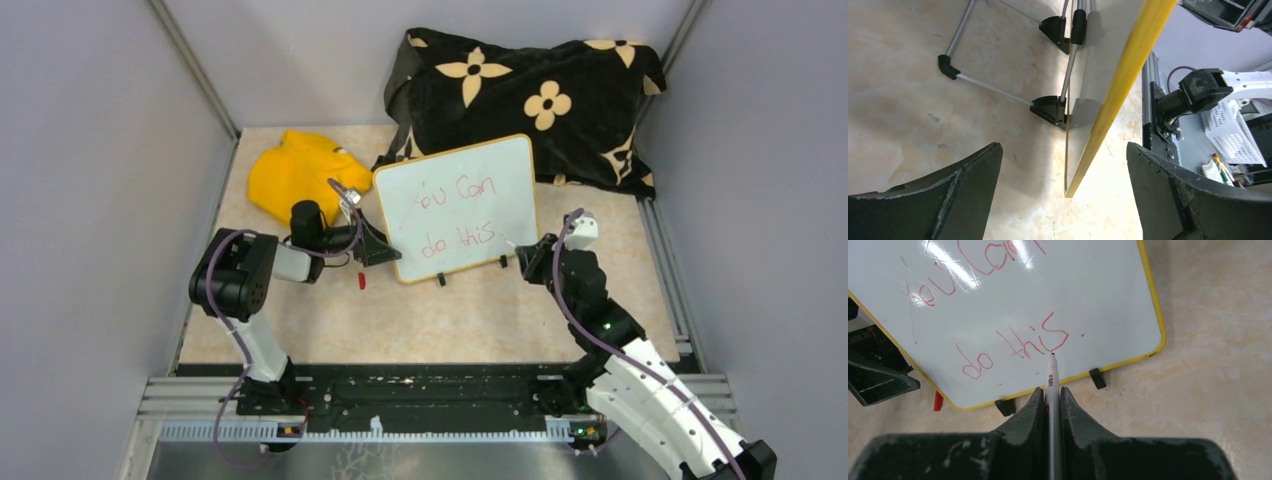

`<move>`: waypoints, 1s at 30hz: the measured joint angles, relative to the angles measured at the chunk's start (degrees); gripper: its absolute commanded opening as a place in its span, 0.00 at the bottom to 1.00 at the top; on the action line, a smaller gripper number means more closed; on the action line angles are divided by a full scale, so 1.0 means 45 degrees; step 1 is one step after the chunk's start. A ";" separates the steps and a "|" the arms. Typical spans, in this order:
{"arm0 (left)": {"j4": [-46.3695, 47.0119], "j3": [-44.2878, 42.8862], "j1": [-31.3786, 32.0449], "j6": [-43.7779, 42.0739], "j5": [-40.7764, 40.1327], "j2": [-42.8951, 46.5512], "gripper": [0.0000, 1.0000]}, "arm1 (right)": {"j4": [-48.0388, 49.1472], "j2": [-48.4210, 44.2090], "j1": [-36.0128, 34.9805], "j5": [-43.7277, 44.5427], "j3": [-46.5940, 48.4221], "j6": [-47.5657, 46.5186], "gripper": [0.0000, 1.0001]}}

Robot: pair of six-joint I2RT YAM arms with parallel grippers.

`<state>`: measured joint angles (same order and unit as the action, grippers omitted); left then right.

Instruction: Write a sentence on the whiteboard

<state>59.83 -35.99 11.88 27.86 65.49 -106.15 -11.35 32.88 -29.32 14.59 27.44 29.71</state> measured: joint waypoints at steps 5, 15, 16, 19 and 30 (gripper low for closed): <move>-0.3691 -0.0214 0.0000 -0.1889 -0.1001 0.1583 0.99 | -0.0112 -0.0228 0.0000 -0.0214 0.0000 -0.0092 0.00; -1.0540 -0.0729 -0.0005 -0.3400 -0.5304 0.6169 0.99 | -0.0112 -0.0690 0.0000 -0.0515 0.0000 -0.0141 0.00; -1.1137 -0.0801 0.0000 -0.3390 -0.5945 0.6552 0.99 | -0.0117 -0.0738 0.0000 -0.0529 0.0000 -0.0146 0.00; -1.2876 -0.1044 0.0000 -0.3152 -0.8276 0.7694 0.99 | -0.0160 -0.0903 0.0000 -0.0529 0.0000 -0.0170 0.00; -1.3877 0.1112 0.0068 -0.0903 -1.3731 1.5023 0.99 | -0.1064 -0.1141 0.0000 -0.0204 0.1185 -0.0597 0.00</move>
<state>-2.61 -30.98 12.19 23.79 3.70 -38.54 -16.14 27.75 -29.32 13.67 32.77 27.03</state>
